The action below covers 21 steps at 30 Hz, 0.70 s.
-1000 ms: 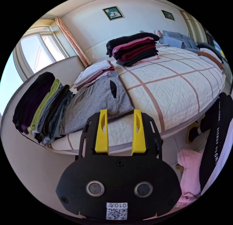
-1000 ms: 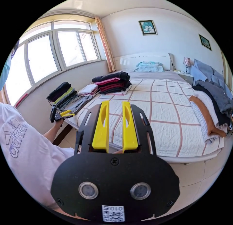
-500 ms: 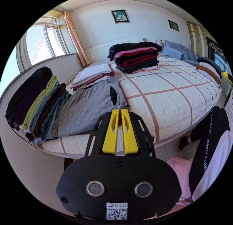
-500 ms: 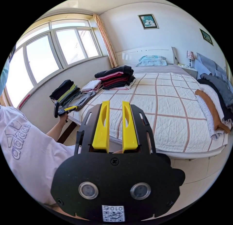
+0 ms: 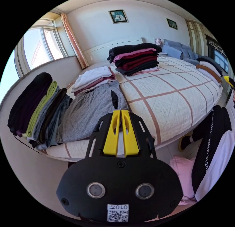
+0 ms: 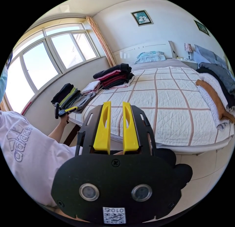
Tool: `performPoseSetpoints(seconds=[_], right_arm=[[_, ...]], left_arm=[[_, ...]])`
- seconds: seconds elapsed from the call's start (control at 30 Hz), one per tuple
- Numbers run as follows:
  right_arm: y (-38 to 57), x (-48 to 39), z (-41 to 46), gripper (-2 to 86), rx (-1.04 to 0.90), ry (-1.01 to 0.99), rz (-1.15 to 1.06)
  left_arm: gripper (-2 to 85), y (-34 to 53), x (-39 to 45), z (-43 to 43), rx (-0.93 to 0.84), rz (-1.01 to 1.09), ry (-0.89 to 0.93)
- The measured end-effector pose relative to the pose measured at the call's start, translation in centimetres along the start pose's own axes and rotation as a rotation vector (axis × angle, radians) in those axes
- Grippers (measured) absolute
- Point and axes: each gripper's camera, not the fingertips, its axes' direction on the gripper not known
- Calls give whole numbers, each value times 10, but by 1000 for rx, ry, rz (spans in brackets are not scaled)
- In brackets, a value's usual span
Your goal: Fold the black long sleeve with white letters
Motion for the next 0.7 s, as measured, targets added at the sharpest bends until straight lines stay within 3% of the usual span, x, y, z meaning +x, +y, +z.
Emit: performPoseSetpoints(seconds=[0.43, 0.5, 0.57, 0.7], right_arm=[[15, 20, -7, 82, 3, -35, 40], [16, 21, -5, 81, -5, -39, 38], [16, 21, -3, 81, -15, -36, 33], [10, 29, 4, 80, -38, -35, 32]], left_arm=[[43, -5, -3, 3, -45, 170, -41], [53, -17, -19, -13, 27, 76, 4], [66, -45, -46, -42, 220, -27, 73], [93, -120, -79, -37, 315, -71, 101]])
